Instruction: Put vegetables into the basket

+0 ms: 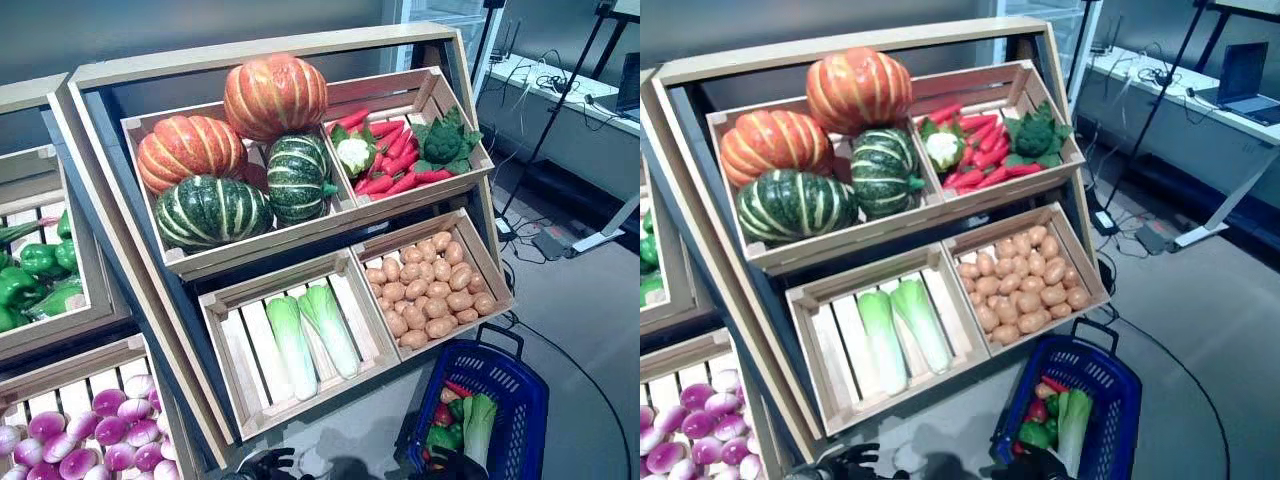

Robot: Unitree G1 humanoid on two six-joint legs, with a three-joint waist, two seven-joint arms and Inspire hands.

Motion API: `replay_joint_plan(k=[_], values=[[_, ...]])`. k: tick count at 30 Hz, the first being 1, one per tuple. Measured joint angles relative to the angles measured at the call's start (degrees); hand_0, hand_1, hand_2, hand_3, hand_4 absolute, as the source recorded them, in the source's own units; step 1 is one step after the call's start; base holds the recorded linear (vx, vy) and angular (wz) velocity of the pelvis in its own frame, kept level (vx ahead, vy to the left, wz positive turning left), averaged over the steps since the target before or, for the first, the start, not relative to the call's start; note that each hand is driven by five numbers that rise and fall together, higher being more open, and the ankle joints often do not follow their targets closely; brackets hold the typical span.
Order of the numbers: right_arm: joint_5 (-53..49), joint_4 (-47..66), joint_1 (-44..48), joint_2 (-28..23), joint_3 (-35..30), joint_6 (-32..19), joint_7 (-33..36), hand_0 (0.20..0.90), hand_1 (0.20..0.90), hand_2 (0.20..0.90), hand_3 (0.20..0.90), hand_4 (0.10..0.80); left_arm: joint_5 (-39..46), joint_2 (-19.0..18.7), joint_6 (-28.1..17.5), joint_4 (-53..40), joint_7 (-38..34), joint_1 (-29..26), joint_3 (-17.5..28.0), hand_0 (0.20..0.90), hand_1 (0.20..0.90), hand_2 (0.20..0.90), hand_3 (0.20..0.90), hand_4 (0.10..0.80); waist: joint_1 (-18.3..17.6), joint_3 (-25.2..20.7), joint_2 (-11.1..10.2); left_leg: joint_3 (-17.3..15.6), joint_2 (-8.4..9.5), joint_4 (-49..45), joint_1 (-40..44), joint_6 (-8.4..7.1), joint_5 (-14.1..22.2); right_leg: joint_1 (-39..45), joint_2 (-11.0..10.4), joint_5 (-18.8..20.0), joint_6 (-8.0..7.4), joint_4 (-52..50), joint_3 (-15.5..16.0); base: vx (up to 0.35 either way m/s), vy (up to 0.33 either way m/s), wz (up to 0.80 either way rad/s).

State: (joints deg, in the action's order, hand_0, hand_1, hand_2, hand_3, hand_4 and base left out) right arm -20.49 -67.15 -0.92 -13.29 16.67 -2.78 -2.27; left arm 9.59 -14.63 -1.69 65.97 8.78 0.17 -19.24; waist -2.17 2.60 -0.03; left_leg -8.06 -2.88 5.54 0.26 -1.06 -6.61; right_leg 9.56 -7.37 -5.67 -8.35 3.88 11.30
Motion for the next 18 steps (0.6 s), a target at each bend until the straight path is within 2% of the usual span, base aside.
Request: replay_joint_plan(k=[18], values=[[0.0,0.1,0.1,0.2,0.5,-0.4,0.0,0.9,0.9,0.9,0.9,0.8,-1.1,0.3,0.5,0.3,-0.4,-0.1,-0.1,0.9,0.9,0.9,0.9,0.8,0.0,-1.6,0.1,0.0,-0.03,0.0,-0.6,0.0,0.0,-0.6,0.0,0.0,0.01,0.0,0.0,0.0,0.0,0.0]])
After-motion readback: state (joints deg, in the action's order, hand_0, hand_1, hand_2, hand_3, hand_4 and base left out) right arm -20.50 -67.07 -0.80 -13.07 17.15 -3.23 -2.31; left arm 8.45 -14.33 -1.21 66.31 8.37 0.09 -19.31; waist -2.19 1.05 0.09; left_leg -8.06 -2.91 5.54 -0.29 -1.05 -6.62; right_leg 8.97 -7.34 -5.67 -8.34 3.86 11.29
